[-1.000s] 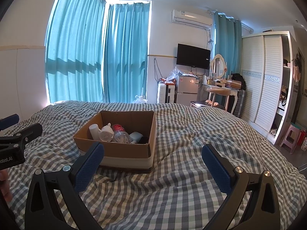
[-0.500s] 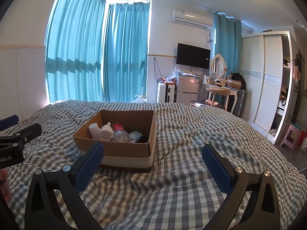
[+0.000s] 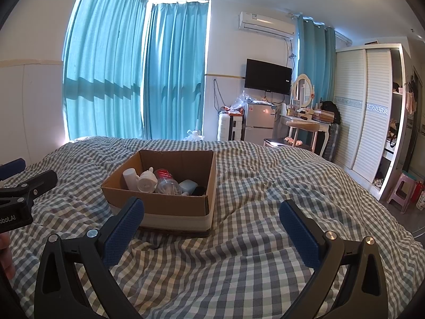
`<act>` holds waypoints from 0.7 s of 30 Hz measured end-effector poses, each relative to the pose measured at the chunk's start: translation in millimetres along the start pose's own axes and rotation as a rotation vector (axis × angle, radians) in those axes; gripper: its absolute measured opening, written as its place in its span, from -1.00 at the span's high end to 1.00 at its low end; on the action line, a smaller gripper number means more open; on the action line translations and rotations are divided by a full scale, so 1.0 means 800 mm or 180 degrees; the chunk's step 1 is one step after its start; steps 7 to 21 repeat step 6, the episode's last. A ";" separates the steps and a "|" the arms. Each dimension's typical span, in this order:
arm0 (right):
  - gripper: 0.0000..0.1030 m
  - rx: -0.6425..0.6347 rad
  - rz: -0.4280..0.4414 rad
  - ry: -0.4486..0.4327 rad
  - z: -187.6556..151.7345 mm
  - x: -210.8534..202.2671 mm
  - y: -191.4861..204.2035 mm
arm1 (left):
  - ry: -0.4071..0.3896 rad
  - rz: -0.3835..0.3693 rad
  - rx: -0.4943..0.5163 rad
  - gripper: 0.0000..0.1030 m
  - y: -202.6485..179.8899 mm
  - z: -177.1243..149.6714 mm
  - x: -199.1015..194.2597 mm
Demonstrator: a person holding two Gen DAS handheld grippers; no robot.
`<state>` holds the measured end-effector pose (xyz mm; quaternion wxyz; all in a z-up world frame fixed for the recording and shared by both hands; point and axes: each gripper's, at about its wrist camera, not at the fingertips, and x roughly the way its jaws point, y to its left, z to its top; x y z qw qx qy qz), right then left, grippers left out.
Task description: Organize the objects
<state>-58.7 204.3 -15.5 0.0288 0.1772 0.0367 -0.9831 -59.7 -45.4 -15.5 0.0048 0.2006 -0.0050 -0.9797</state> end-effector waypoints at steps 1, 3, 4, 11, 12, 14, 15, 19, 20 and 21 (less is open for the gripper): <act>-0.99 0.0000 0.0001 0.0002 0.000 0.000 0.000 | 0.0002 0.0004 0.0000 -1.00 0.000 0.000 0.000; -0.99 0.0001 0.0004 0.0012 -0.001 0.000 -0.001 | 0.0007 0.0011 -0.0001 -1.00 0.001 0.000 0.001; -0.99 0.0002 0.0007 0.0016 -0.002 0.001 -0.001 | 0.0005 0.0012 -0.0002 -1.00 0.001 0.000 0.001; -0.99 0.0002 0.0003 0.0016 -0.003 0.001 -0.001 | 0.0001 0.0012 -0.0007 -1.00 0.002 -0.001 0.001; -0.99 0.0002 0.0003 0.0016 -0.003 0.001 -0.001 | 0.0001 0.0012 -0.0007 -1.00 0.002 -0.001 0.001; -0.99 0.0002 0.0003 0.0016 -0.003 0.001 -0.001 | 0.0001 0.0012 -0.0007 -1.00 0.002 -0.001 0.001; -0.99 0.0002 0.0003 0.0016 -0.003 0.001 -0.001 | 0.0001 0.0012 -0.0007 -1.00 0.002 -0.001 0.001; -0.99 0.0002 0.0003 0.0016 -0.003 0.001 -0.001 | 0.0001 0.0012 -0.0007 -1.00 0.002 -0.001 0.001; -0.99 0.0002 0.0003 0.0016 -0.003 0.001 -0.001 | 0.0001 0.0012 -0.0007 -1.00 0.002 -0.001 0.001; -0.99 0.0002 0.0003 0.0016 -0.003 0.001 -0.001 | 0.0001 0.0012 -0.0007 -1.00 0.002 -0.001 0.001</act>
